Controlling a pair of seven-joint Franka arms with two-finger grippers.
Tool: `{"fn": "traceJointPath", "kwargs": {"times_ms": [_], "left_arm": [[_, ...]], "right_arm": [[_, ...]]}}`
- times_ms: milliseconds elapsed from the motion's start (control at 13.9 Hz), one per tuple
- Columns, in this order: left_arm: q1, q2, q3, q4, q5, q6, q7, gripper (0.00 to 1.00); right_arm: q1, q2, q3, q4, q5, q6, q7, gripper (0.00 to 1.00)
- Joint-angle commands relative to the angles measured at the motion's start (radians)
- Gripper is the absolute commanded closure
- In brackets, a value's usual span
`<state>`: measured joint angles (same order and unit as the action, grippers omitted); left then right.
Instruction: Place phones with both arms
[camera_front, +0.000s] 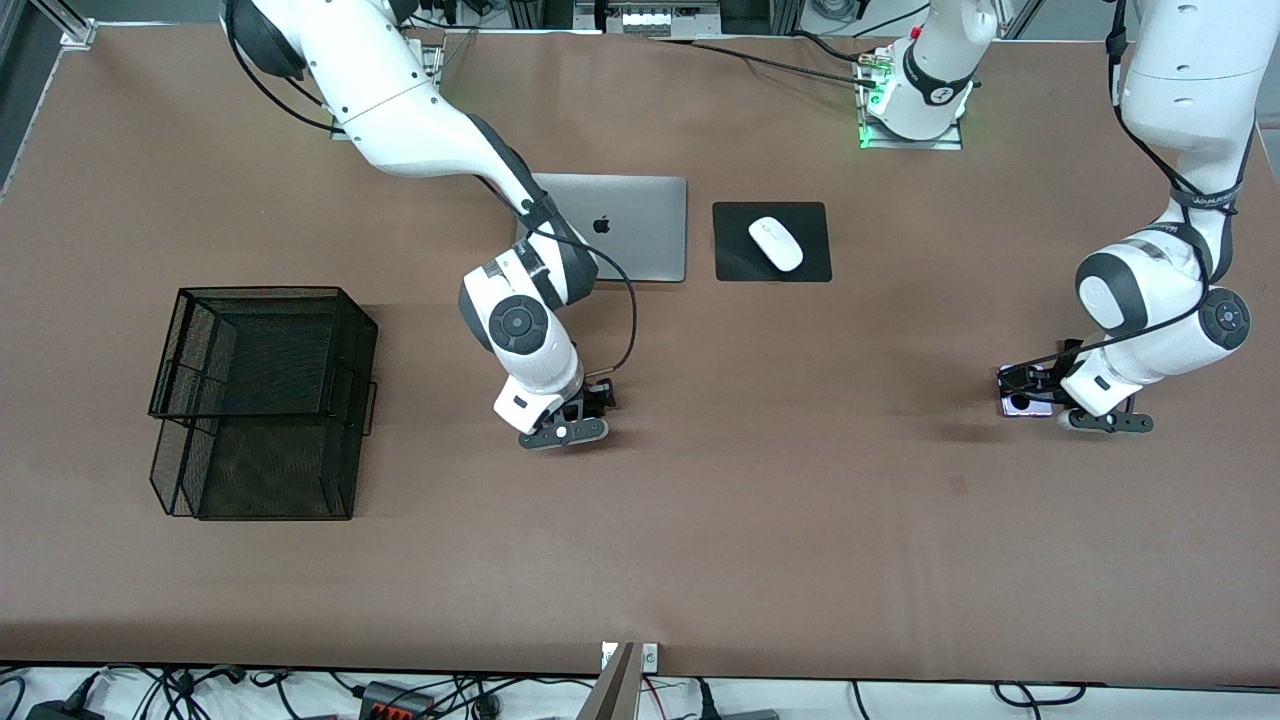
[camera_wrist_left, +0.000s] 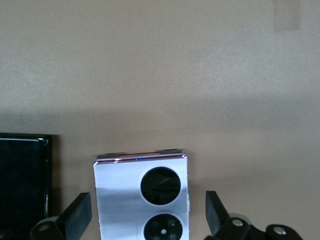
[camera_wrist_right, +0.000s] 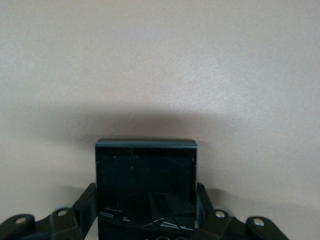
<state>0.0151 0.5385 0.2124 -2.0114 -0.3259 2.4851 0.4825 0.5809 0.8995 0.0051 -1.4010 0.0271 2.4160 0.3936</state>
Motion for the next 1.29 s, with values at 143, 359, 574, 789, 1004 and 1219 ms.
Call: {"fn": "traceJointPath", "kwargs": {"times_ms": [143, 359, 574, 789, 1004, 1219], "left_arm": [[0.002, 0.027, 0.002, 0.007, -0.032, 0.032, 0.045, 0.00], [0.002, 0.038, 0.002, 0.007, -0.032, 0.032, 0.045, 0.00], [0.002, 0.043, 0.001, 0.007, -0.032, 0.043, 0.045, 0.00], [-0.006, 0.043, 0.002, 0.007, -0.032, 0.043, 0.047, 0.30], [-0.017, 0.034, 0.001, 0.010, -0.032, 0.026, 0.027, 0.52], [-0.075, 0.003, -0.001, 0.074, -0.032, -0.170, -0.086, 0.53]], "right_arm": [[-0.004, -0.082, -0.074, 0.019, 0.005, -0.133, 0.005, 0.72], [-0.065, -0.183, -0.114, -0.001, 0.005, -0.294, 0.001, 0.72], [-0.145, -0.279, -0.116, -0.022, -0.004, -0.501, -0.024, 0.72], [-0.237, -0.375, -0.117, -0.104, -0.007, -0.566, -0.134, 0.72], [-0.329, -0.464, -0.117, -0.194, -0.007, -0.583, -0.252, 0.72], [-0.389, -0.536, -0.117, -0.295, -0.007, -0.580, -0.315, 0.72]]}}
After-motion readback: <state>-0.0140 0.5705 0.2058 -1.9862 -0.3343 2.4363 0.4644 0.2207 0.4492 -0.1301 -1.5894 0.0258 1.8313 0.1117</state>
